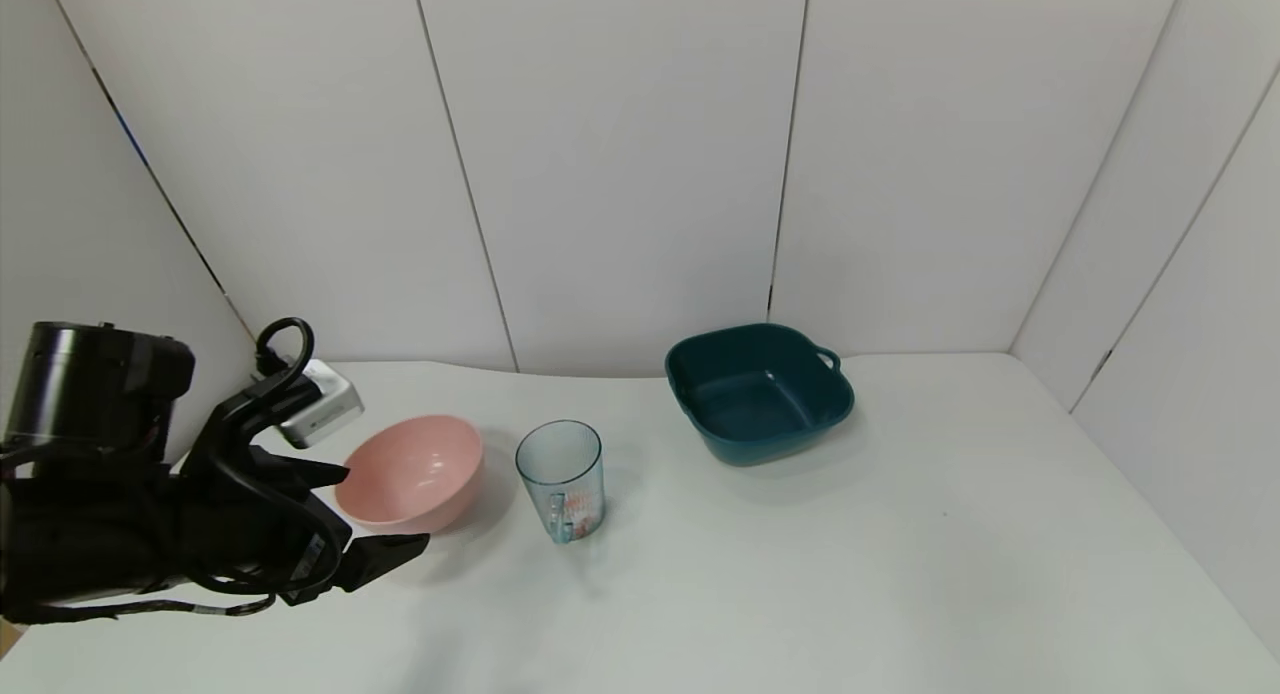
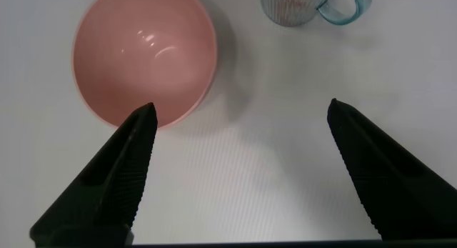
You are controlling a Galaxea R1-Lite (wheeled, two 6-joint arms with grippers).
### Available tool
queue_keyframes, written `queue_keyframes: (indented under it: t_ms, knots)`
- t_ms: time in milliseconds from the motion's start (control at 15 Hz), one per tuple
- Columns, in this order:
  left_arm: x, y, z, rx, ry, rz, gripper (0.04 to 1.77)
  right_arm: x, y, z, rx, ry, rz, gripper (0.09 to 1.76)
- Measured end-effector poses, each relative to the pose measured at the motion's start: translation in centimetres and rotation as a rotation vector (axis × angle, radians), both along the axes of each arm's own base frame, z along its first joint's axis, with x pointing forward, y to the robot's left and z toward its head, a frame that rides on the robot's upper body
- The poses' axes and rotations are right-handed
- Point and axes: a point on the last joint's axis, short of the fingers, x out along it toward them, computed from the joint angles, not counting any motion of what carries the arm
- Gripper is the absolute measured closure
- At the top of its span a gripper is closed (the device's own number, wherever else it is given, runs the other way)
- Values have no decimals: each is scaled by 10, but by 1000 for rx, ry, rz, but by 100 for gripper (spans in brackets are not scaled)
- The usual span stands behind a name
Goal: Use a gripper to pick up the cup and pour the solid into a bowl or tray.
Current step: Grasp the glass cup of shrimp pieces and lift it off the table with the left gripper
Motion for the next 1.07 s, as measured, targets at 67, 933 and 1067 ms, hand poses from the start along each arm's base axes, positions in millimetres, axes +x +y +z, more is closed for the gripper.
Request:
queue_keyframes:
  t_ms: [67, 933, 1067]
  knots:
    - [7, -2, -2, 12, 7, -16, 9, 0, 0, 0, 0, 0, 0, 14]
    - [60, -41, -27, 74, 70, -206, 9, 0, 0, 0, 0, 0, 1, 14]
    - [66, -45, -28, 74, 70, -214, 9, 0, 0, 0, 0, 0, 0, 14]
